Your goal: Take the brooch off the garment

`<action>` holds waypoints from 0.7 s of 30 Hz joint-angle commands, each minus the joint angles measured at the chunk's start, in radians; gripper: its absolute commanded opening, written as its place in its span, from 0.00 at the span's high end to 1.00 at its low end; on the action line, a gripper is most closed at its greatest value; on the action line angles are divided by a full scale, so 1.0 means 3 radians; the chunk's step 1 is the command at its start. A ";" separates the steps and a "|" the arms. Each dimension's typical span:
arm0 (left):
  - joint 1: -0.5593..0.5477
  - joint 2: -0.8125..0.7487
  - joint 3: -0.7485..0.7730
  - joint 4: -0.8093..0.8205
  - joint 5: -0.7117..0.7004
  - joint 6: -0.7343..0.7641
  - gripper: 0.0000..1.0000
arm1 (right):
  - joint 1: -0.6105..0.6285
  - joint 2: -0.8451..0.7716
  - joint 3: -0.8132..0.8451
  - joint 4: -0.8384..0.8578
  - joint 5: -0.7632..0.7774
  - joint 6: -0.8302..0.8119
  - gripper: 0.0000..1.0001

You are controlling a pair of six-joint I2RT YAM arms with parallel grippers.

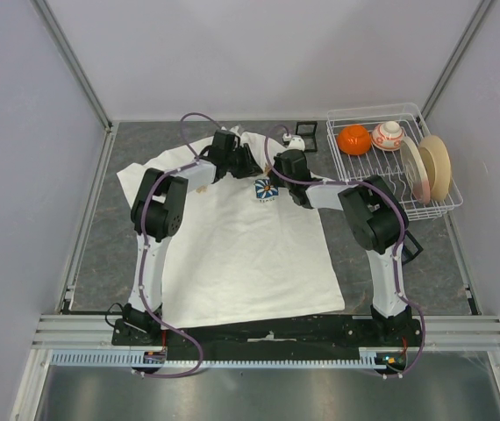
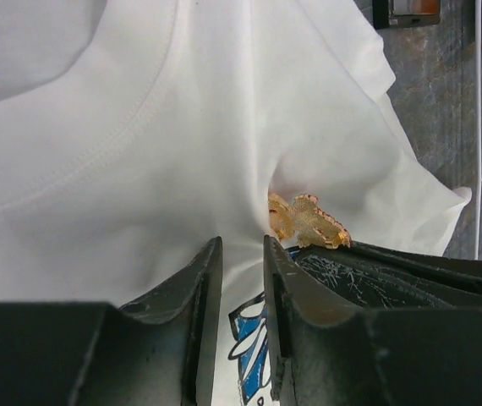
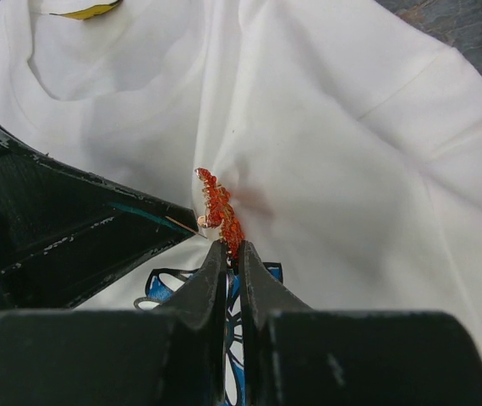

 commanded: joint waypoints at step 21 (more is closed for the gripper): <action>0.0261 0.0026 0.0025 -0.0431 -0.0100 -0.0057 0.83 | 0.0641 0.0241 0.0868 -0.0977 0.1732 -0.1103 1.00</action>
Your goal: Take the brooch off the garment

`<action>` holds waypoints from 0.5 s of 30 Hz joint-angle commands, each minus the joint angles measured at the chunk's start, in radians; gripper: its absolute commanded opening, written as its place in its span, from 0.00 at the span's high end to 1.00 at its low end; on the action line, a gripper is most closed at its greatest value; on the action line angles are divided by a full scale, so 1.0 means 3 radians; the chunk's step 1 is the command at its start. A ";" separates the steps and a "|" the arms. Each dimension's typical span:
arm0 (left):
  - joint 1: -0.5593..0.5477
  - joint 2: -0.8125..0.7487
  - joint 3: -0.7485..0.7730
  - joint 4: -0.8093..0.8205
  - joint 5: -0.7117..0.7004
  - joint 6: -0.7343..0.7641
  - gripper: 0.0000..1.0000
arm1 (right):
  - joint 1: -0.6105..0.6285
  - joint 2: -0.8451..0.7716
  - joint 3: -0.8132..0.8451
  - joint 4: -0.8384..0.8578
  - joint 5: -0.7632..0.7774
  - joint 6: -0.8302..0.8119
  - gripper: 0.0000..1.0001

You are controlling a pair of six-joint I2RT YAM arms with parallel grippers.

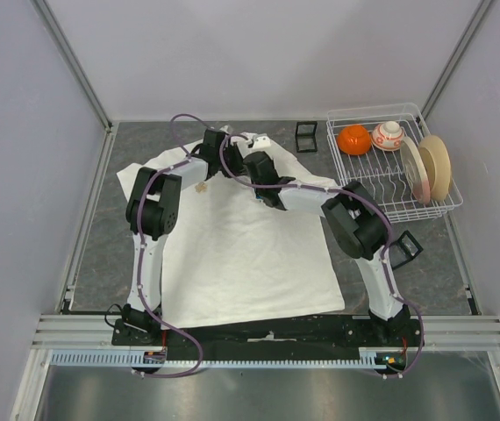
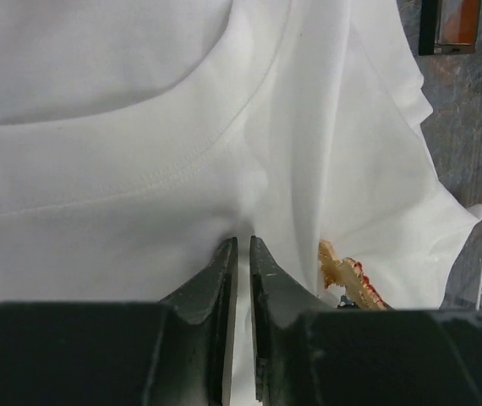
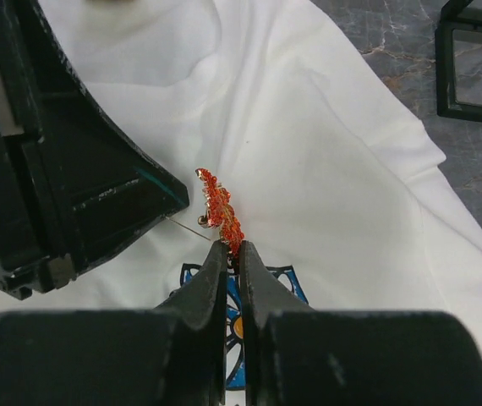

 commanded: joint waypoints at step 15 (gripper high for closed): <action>0.0203 0.0072 -0.0045 -0.0292 0.0009 -0.0075 0.87 | 0.0060 0.0258 0.0350 -0.0387 0.1015 -0.0646 1.00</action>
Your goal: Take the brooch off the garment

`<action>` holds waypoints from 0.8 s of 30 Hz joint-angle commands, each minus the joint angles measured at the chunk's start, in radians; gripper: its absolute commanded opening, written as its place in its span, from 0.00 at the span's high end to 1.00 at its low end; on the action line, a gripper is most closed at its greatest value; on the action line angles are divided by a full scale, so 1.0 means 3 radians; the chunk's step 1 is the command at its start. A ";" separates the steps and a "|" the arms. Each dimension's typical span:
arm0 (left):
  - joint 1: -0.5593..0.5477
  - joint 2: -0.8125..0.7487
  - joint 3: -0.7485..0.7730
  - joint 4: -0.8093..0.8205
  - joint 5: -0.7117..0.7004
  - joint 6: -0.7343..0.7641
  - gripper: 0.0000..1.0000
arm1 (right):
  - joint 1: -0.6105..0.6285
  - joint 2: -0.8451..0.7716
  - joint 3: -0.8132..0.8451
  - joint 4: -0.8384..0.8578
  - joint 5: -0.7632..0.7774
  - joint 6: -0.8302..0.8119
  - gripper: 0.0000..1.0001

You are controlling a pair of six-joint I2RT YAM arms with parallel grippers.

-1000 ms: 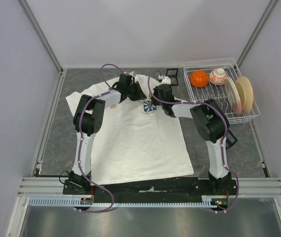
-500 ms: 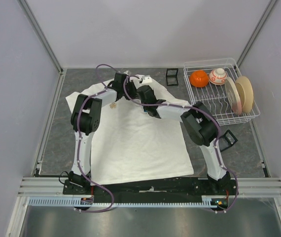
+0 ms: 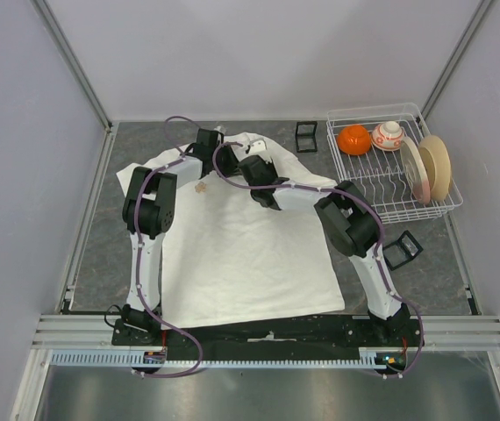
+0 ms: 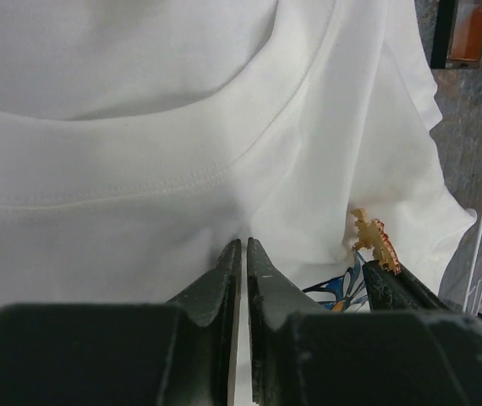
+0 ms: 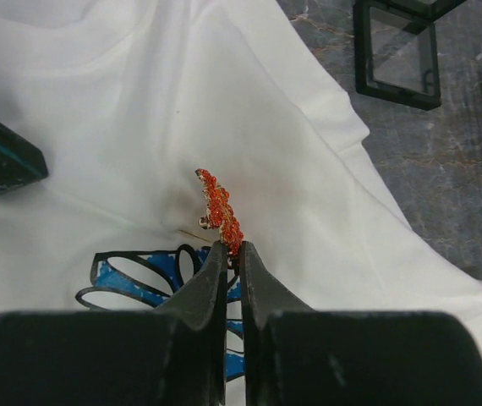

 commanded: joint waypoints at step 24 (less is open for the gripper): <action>0.0123 -0.0553 -0.1112 0.2666 0.1543 -0.0243 0.47 | -0.0878 -0.1284 -0.1172 0.0997 -0.2759 0.0524 1.00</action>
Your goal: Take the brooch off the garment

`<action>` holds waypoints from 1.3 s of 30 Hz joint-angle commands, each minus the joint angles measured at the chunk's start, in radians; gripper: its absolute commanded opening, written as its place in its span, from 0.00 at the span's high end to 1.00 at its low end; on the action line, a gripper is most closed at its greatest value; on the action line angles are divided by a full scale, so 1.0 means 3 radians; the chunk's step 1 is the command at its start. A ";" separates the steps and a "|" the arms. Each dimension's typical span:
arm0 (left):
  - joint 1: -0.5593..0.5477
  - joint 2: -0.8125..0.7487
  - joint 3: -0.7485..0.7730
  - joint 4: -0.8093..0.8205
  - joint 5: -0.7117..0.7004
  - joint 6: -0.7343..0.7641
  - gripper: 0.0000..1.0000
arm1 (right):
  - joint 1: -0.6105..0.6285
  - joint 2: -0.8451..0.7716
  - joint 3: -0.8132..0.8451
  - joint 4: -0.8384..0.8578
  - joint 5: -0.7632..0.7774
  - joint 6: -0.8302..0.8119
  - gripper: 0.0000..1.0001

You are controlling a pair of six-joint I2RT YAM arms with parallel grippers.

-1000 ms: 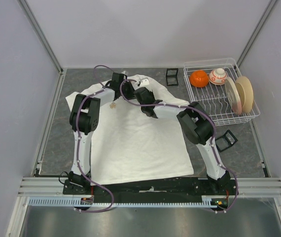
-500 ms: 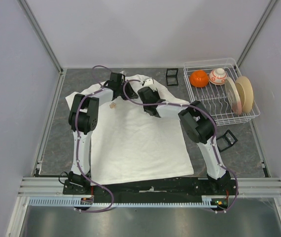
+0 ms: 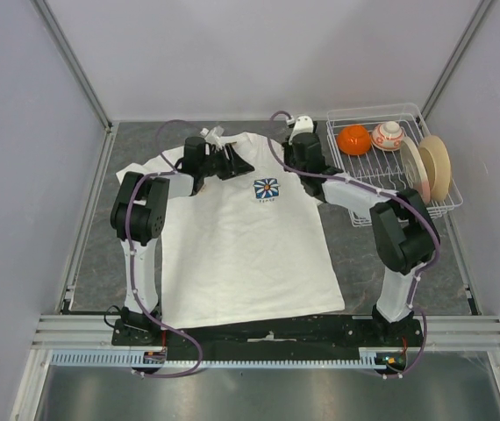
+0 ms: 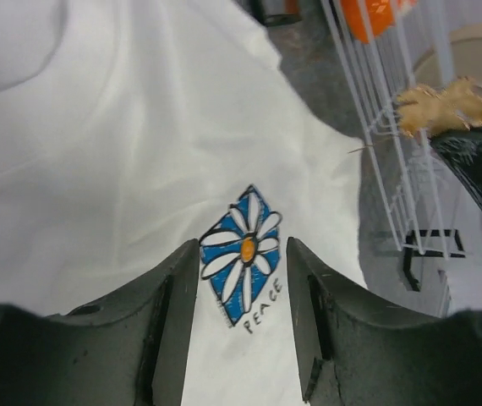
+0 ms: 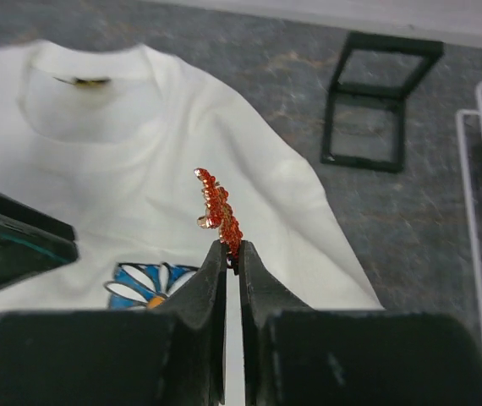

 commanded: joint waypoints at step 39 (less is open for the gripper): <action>0.0061 -0.0042 -0.0081 0.1726 0.1887 -0.0059 0.38 | -0.0716 0.0308 -0.0121 0.0898 -0.4160 0.0584 1.00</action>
